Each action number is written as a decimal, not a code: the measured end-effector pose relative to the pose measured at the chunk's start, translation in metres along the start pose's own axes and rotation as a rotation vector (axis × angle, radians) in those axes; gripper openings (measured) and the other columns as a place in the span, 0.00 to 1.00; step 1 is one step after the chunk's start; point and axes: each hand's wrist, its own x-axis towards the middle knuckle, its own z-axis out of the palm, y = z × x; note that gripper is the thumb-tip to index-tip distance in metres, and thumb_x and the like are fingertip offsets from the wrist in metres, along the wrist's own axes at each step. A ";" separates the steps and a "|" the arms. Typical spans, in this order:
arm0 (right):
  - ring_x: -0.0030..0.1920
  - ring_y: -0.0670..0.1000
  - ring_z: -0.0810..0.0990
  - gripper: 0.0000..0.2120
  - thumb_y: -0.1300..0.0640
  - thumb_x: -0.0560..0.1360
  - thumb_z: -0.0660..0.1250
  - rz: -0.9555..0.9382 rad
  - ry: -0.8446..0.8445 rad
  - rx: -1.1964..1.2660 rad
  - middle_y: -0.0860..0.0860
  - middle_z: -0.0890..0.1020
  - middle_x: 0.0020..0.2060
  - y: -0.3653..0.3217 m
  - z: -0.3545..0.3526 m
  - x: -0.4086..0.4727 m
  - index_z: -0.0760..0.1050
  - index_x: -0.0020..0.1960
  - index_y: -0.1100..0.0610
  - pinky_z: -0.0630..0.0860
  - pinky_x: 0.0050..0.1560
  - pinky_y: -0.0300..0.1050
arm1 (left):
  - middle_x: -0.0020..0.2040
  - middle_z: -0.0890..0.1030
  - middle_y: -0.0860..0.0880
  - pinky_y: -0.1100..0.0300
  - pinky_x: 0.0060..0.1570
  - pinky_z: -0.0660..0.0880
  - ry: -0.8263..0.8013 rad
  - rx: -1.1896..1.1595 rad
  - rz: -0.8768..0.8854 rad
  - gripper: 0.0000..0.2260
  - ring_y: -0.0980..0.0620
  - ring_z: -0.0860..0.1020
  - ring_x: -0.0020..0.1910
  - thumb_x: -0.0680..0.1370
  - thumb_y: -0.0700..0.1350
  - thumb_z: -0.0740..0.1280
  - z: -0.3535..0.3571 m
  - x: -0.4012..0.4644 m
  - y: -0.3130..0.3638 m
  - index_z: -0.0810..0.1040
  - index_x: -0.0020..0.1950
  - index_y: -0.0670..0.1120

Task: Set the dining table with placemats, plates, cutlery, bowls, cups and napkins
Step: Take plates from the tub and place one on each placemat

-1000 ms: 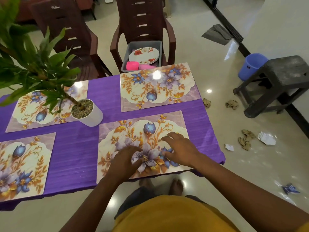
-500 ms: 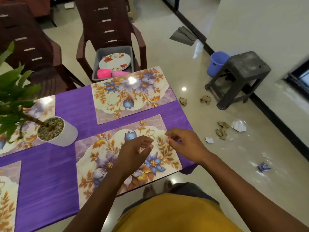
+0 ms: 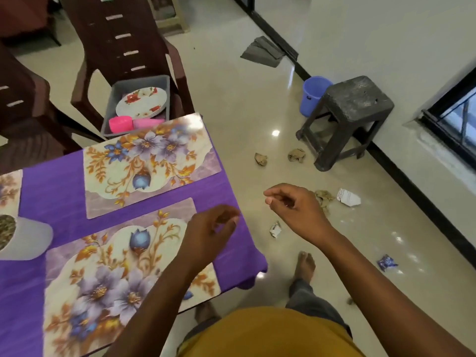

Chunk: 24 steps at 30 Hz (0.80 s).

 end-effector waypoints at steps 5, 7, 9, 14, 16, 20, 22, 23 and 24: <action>0.47 0.43 0.84 0.05 0.54 0.80 0.71 0.028 -0.055 -0.009 0.40 0.86 0.44 0.052 -0.089 0.034 0.84 0.54 0.46 0.80 0.50 0.38 | 0.49 0.86 0.60 0.55 0.52 0.82 0.106 -0.052 -0.120 0.06 0.58 0.85 0.49 0.82 0.46 0.72 0.064 0.035 0.048 0.85 0.58 0.53; 0.47 0.42 0.84 0.05 0.54 0.79 0.71 0.034 -0.077 -0.029 0.40 0.86 0.44 0.067 -0.119 0.045 0.84 0.53 0.47 0.80 0.51 0.39 | 0.48 0.86 0.60 0.58 0.51 0.82 0.152 -0.066 -0.156 0.05 0.60 0.85 0.48 0.81 0.45 0.72 0.084 0.047 0.068 0.86 0.56 0.53; 0.47 0.42 0.84 0.05 0.54 0.79 0.71 0.036 -0.101 -0.052 0.40 0.86 0.44 0.079 -0.145 0.057 0.84 0.53 0.48 0.80 0.51 0.40 | 0.48 0.86 0.60 0.61 0.50 0.81 0.181 -0.068 -0.168 0.05 0.61 0.85 0.48 0.81 0.45 0.73 0.101 0.061 0.085 0.85 0.55 0.53; 0.47 0.44 0.85 0.05 0.54 0.79 0.72 0.007 -0.141 -0.038 0.41 0.86 0.44 0.093 -0.182 0.088 0.85 0.53 0.49 0.83 0.53 0.46 | 0.49 0.87 0.60 0.64 0.51 0.80 0.205 -0.137 -0.225 0.06 0.61 0.85 0.50 0.81 0.47 0.72 0.127 0.084 0.113 0.85 0.57 0.53; 0.47 0.44 0.85 0.05 0.54 0.79 0.72 -0.015 -0.143 -0.025 0.41 0.86 0.44 0.091 -0.190 0.101 0.85 0.53 0.49 0.83 0.53 0.46 | 0.49 0.87 0.59 0.63 0.52 0.80 0.202 -0.156 -0.240 0.06 0.61 0.84 0.51 0.82 0.47 0.72 0.134 0.094 0.120 0.85 0.57 0.53; 0.46 0.44 0.85 0.05 0.55 0.78 0.72 -0.062 -0.162 0.012 0.42 0.87 0.43 0.082 -0.198 0.126 0.85 0.53 0.50 0.83 0.52 0.43 | 0.51 0.86 0.60 0.72 0.48 0.77 0.205 -0.147 -0.230 0.06 0.64 0.83 0.52 0.82 0.47 0.70 0.139 0.116 0.132 0.84 0.58 0.55; 0.46 0.43 0.85 0.05 0.55 0.79 0.72 -0.080 -0.180 0.010 0.41 0.86 0.44 0.077 -0.200 0.139 0.85 0.53 0.50 0.82 0.52 0.41 | 0.51 0.86 0.61 0.74 0.48 0.76 0.224 -0.152 -0.229 0.06 0.65 0.83 0.52 0.82 0.48 0.70 0.138 0.130 0.136 0.84 0.59 0.55; 0.46 0.43 0.85 0.05 0.54 0.79 0.72 -0.087 -0.187 0.011 0.41 0.86 0.44 0.074 -0.202 0.147 0.85 0.54 0.50 0.82 0.52 0.41 | 0.51 0.86 0.61 0.73 0.48 0.77 0.238 -0.160 -0.226 0.07 0.65 0.83 0.52 0.82 0.48 0.70 0.136 0.138 0.137 0.84 0.59 0.55; 0.46 0.43 0.85 0.05 0.54 0.79 0.72 -0.093 -0.196 0.012 0.41 0.86 0.44 0.070 -0.202 0.155 0.85 0.54 0.50 0.82 0.52 0.41 | 0.51 0.85 0.61 0.73 0.49 0.77 0.253 -0.165 -0.221 0.07 0.64 0.83 0.52 0.82 0.48 0.70 0.134 0.146 0.137 0.84 0.59 0.56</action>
